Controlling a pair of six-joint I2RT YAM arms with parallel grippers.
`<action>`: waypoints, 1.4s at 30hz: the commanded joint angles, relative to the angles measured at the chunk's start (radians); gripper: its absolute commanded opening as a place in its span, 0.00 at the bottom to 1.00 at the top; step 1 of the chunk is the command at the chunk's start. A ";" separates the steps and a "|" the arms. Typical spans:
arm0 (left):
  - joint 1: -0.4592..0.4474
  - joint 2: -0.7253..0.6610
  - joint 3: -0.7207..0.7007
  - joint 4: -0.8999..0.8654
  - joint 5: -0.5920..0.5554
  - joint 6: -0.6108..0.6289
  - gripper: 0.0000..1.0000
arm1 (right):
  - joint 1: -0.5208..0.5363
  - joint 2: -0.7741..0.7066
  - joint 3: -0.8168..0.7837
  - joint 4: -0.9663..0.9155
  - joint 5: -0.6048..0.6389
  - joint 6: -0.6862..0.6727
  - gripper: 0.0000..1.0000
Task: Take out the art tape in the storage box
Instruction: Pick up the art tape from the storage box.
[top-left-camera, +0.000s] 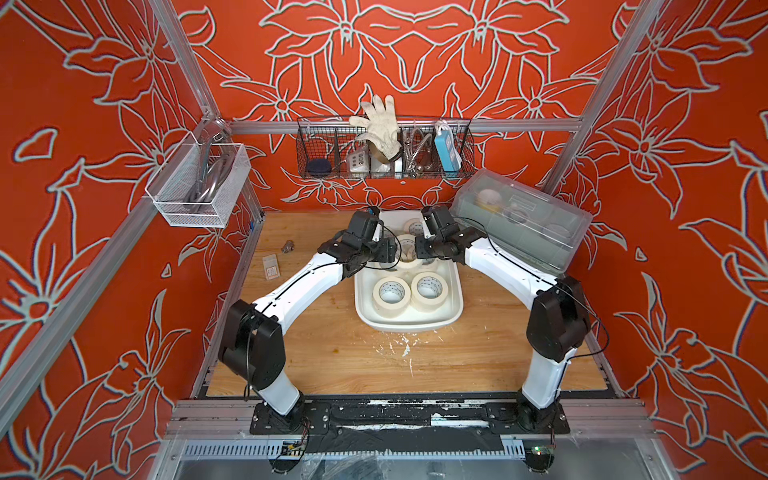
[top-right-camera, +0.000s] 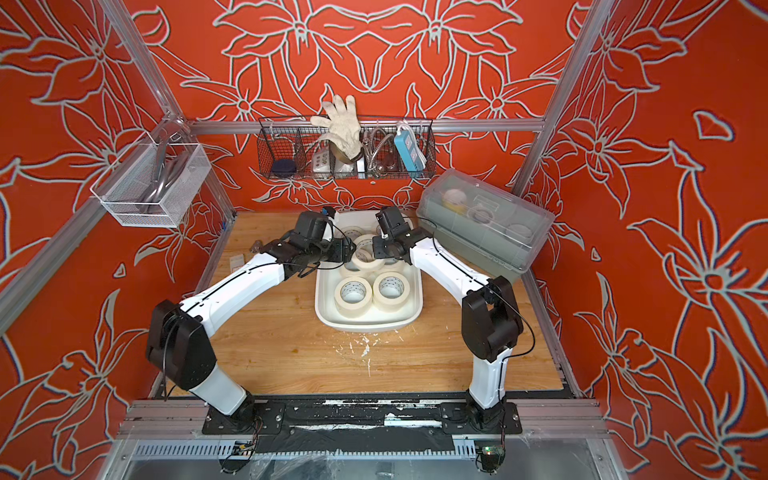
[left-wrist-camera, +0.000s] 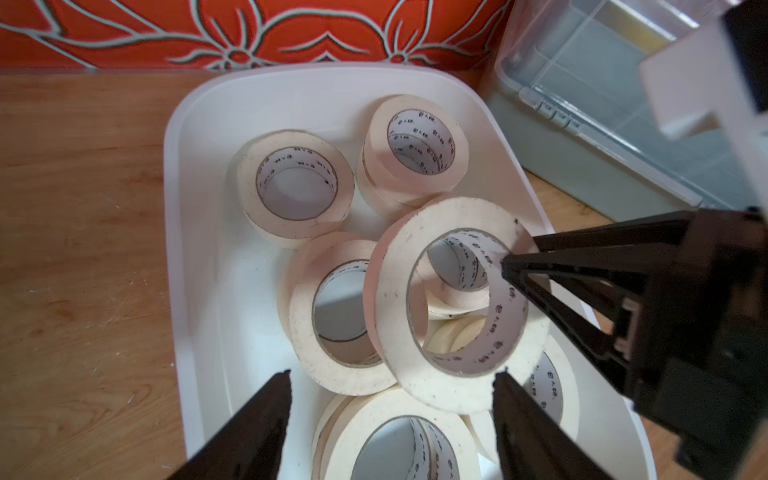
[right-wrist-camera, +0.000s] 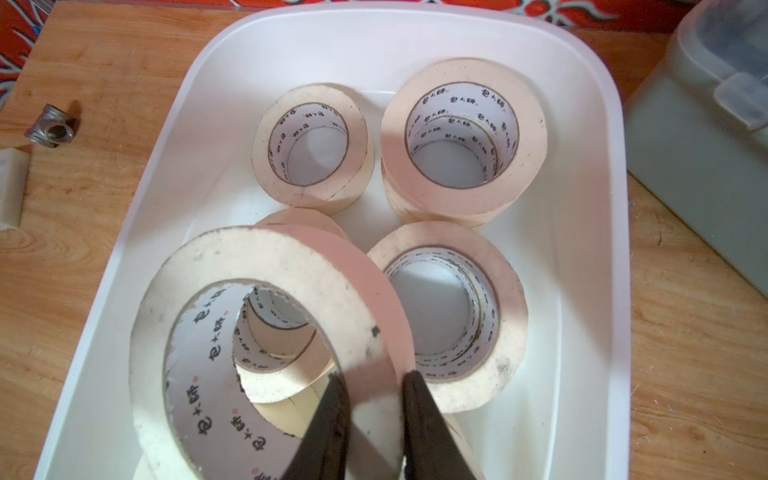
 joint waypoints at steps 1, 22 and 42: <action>-0.021 0.055 0.050 -0.038 0.019 0.025 0.75 | 0.008 -0.063 -0.029 0.030 -0.020 0.021 0.04; -0.073 0.226 0.197 -0.137 -0.040 0.052 0.36 | 0.017 -0.151 -0.137 0.065 -0.021 0.023 0.05; -0.027 0.182 0.337 -0.284 -0.177 0.008 0.00 | 0.017 -0.233 -0.082 0.217 -0.025 -0.092 0.64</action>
